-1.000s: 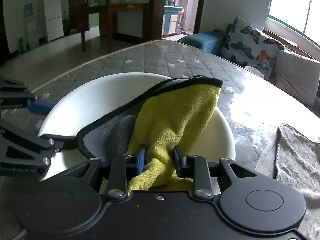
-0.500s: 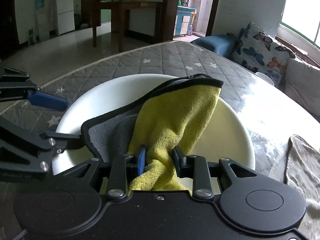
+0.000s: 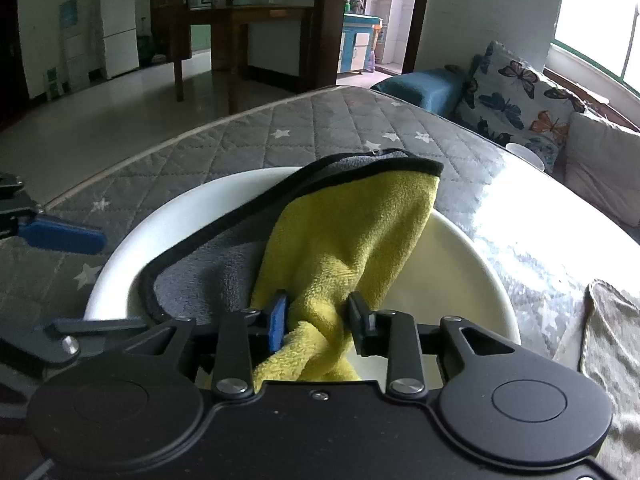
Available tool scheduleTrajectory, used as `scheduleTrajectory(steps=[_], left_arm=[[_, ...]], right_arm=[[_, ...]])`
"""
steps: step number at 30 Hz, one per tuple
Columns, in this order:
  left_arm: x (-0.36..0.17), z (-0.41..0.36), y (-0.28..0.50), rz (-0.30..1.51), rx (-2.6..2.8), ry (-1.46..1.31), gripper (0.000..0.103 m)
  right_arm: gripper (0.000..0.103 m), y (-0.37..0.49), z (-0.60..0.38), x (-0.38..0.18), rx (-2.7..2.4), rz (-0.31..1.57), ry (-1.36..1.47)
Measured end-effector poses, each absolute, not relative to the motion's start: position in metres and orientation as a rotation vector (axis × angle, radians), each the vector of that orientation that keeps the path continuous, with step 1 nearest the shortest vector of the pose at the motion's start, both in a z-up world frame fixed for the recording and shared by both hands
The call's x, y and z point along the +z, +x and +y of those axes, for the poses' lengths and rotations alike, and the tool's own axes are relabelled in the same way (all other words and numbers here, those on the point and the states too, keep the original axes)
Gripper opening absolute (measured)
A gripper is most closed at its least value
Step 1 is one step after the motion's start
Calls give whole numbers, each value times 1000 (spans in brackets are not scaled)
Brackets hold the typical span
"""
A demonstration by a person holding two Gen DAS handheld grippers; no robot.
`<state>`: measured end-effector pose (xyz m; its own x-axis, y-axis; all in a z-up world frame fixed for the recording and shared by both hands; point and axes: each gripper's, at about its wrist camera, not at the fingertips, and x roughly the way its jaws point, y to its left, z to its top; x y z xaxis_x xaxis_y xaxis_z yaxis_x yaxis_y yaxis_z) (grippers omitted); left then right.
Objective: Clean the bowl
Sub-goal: 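Tilt the bowl up with the left tool while the right tool wipes inside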
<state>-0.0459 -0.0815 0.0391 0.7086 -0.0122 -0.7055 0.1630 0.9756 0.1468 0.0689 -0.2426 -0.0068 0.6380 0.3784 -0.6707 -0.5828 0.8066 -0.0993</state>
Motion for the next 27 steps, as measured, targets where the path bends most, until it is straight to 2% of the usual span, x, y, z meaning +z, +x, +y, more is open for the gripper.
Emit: scheduleTrajectory(steps=[2, 3, 5, 11, 16, 27], left_arm=[[39, -81, -45, 781, -93, 201, 67], [39, -80, -45, 782, -90, 199, 69], [39, -80, -45, 784, -84, 196, 71], [39, -79, -46, 786, -74, 187, 74], [39, -77, -49, 783, -62, 183, 77], [47, -68, -55, 760, -44, 174, 78]], right_arm=[[43, 73, -243, -7, 549, 687, -320], [51, 75, -244, -7, 539, 688, -317], [59, 80, -246, -8, 523, 692, -305], [70, 88, -255, -10, 516, 718, -254], [75, 86, -255, -11, 488, 709, -279], [76, 70, -265, -9, 465, 698, -305]])
